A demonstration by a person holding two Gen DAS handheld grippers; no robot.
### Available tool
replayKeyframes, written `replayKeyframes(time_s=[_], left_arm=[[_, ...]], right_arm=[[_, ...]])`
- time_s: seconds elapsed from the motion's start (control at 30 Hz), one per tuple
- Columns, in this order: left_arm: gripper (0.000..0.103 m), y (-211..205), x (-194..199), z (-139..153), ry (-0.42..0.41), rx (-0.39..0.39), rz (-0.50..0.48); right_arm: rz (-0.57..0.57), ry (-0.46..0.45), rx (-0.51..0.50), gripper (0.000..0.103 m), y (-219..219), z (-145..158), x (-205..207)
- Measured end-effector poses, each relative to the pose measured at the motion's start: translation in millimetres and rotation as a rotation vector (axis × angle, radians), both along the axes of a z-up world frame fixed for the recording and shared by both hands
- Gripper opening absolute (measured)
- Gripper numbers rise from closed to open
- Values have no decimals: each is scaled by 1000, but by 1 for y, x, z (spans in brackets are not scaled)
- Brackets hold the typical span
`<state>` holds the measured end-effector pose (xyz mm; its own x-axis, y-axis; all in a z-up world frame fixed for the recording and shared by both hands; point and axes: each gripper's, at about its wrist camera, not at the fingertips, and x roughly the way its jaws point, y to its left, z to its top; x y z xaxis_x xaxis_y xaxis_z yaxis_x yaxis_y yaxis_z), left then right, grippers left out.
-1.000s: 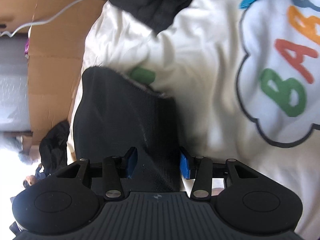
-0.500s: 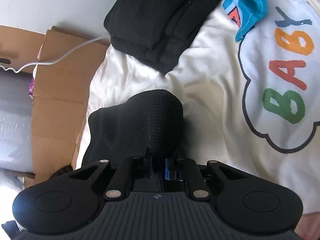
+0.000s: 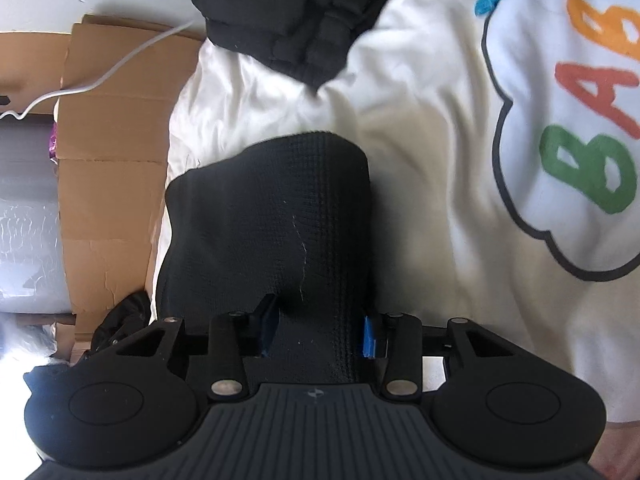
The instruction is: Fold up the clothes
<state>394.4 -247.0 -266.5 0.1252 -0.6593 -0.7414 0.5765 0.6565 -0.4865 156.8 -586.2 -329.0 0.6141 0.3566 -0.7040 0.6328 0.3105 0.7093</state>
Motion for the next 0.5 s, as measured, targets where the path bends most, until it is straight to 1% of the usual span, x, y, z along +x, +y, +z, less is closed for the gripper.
replayKeyframes(time_s=[0.1,0.17,0.2,0.3,0.33,0.4,0.47,0.5], left_arm=[[85,-11,6,-12,43,-7,-36],[86,-18,10,-22,82,0,-63],[86,-21,12,-28,106,2,-78],[92,-28,15,-40,141,9,-102],[96,-29,16,-43,151,0,-107],[101,-29,17,-48,166,-44,-108],[100,-31,16,-49,167,-60,-109],[90,-32,15,-48,152,-50,-115]], right_arm=[[-1,1,10,44,1,-3,1],[-4,-4,23,45,1,-6,2],[-5,-6,32,48,1,-7,3],[-3,-13,46,48,1,-9,3],[0,-15,44,48,1,-9,3],[10,-16,29,49,4,-7,7],[29,-19,8,49,6,-5,10],[35,-20,5,49,7,-4,10]])
